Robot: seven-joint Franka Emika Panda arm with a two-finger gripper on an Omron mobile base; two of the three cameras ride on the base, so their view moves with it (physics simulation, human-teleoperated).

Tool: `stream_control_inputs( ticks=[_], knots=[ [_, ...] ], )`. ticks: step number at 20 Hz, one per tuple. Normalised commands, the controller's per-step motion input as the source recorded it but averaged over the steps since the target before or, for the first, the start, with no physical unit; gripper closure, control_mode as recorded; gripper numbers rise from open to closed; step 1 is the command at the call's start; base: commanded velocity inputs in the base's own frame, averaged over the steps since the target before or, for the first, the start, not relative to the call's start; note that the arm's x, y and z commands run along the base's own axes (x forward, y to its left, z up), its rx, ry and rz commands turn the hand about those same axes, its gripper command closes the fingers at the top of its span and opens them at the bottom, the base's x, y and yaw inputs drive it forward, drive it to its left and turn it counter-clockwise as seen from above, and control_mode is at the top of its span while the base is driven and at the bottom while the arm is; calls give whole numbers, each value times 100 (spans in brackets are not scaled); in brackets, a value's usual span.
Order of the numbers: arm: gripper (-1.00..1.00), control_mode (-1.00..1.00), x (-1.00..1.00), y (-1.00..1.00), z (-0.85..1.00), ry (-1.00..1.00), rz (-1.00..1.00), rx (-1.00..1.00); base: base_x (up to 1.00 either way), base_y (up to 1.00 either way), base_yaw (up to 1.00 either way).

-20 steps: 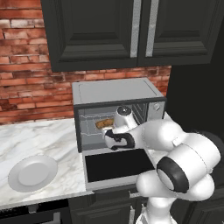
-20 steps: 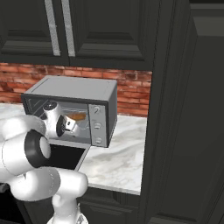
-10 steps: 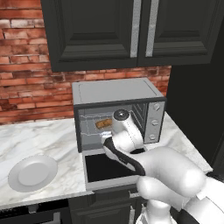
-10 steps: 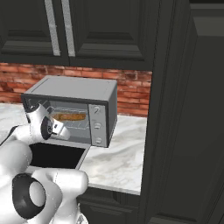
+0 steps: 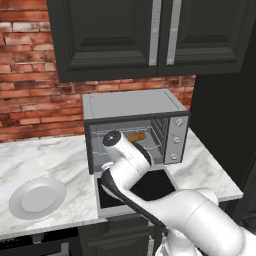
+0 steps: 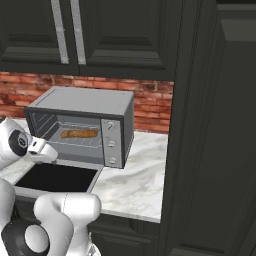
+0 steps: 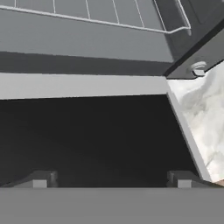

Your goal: Pull the toaster oven rack outwards. Pick up the baguette from the plate and place it on the toaster oven rack. Close the toaster oven door fully and set the temperature to the lowest setting.

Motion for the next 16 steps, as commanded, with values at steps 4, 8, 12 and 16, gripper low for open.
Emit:
stream_control_inputs(
  ticks=[4, 8, 12, 16],
  knots=[
    [-100, -100, -55, 41, 57, 34, 2, -40, 0, 0, 0],
    [-100, -100, -33, 57, 5, 37, 11, -19, 0, 0, 0],
    [-100, -100, -24, 85, -30, 4, 41, 0, 0, 0, 0],
    [-100, -100, -25, 84, -19, 0, 62, -14, 0, 0, 0]
  ],
)
